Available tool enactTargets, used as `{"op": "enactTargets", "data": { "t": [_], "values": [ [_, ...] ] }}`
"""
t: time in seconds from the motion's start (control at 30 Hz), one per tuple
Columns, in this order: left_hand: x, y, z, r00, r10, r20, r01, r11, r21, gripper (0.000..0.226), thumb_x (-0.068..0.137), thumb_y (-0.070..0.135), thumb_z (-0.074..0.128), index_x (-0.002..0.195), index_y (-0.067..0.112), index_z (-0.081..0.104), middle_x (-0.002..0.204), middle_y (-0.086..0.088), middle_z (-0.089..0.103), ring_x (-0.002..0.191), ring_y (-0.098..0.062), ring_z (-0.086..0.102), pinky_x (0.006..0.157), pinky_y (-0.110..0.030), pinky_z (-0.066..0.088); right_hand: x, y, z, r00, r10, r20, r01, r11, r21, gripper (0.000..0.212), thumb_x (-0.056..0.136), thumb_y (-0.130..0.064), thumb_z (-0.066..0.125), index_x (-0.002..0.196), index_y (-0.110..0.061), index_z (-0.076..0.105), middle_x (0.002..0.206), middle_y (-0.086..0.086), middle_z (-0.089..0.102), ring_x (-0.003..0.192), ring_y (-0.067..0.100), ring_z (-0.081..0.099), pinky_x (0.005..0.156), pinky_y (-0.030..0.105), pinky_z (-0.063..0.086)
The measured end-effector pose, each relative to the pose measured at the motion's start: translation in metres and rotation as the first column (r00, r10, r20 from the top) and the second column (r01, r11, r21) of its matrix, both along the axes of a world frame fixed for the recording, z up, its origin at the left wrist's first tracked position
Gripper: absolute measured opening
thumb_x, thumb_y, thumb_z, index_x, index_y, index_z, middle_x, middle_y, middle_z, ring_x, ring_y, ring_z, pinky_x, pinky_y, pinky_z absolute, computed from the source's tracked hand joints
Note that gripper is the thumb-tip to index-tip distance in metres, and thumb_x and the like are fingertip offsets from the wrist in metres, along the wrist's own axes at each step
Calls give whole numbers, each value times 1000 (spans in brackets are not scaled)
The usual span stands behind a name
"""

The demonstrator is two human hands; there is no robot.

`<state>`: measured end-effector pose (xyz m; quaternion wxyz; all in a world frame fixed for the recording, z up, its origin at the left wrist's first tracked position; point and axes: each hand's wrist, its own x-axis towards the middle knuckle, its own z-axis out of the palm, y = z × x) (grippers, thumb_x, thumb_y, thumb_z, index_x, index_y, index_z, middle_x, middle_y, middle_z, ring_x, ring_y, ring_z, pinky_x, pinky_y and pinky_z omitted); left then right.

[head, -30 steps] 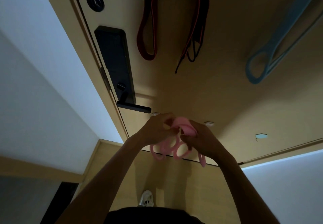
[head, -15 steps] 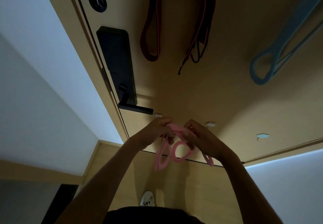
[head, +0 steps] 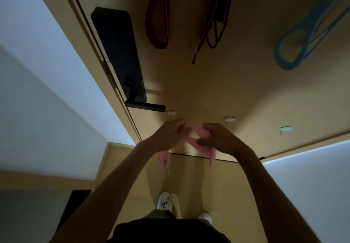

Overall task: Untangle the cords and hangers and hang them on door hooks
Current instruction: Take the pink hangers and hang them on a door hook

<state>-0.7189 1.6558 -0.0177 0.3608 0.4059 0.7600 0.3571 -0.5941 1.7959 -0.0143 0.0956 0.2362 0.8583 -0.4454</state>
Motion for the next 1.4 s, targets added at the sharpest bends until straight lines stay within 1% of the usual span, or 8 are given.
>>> {"op": "enactTargets", "data": {
  "t": [0.23,0.37,0.53,0.77,0.93,1.03,1.13,1.4],
  "values": [
    [8,-3,-7,996,-51,-70,45,996,-77,14,82,14,62,82,14,48,73,2,49,63,-13,45,56,-20,33,15,-5,-4,993,-92,-69,79,982,-170,17,80,-5,69,87,-9,54,65,4,66,54,19,62,55,30,53],
    [13,-8,-9,995,-55,-85,43,989,-140,27,77,13,62,62,25,43,63,6,47,55,-13,49,49,-17,35,25,0,-9,999,29,36,-22,981,-194,20,74,-5,74,77,-10,55,81,21,70,72,36,67,69,45,54],
    [29,-17,-16,993,-72,-92,50,974,-220,28,78,16,65,61,24,45,63,3,52,59,-14,52,58,-27,39,42,1,-15,990,115,87,-83,947,-309,19,81,-13,72,71,-18,57,60,-1,69,55,11,66,55,17,49],
    [27,-26,-46,997,46,-63,-62,955,-290,32,77,25,70,76,-4,59,70,-8,57,66,-22,52,64,-34,43,41,-13,-45,1000,-13,0,13,957,-290,31,92,-34,57,65,-18,53,59,-3,56,50,7,48,50,16,38],
    [2,-26,-70,999,-34,-41,17,934,-357,26,78,34,72,68,12,61,65,-3,64,58,-14,60,62,-28,48,24,-12,-79,1000,4,-16,-6,990,-140,28,91,-30,59,68,-16,50,62,-3,54,52,2,45,51,18,35],
    [-14,-21,-87,996,34,87,-6,952,-306,27,83,31,68,64,15,56,60,0,61,52,-11,57,55,-19,46,4,-9,-105,995,-91,-27,90,995,-36,30,88,-31,60,75,-6,52,72,13,65,60,16,51,55,29,35],
    [-30,-13,-111,977,148,151,-109,965,-237,29,89,21,59,62,16,50,57,-1,56,53,-17,52,58,-26,43,-16,-9,-127,983,-176,-56,177,984,19,26,91,-32,55,83,-7,54,69,5,65,61,20,59,57,29,43],
    [-74,11,-180,962,126,-243,-159,980,-121,18,97,25,43,82,17,46,63,-1,50,65,-26,51,51,-29,32,-78,2,-189,988,-117,-102,139,960,242,16,97,-24,42,87,-12,47,62,3,48,66,32,55,58,31,33]
  ]
}}
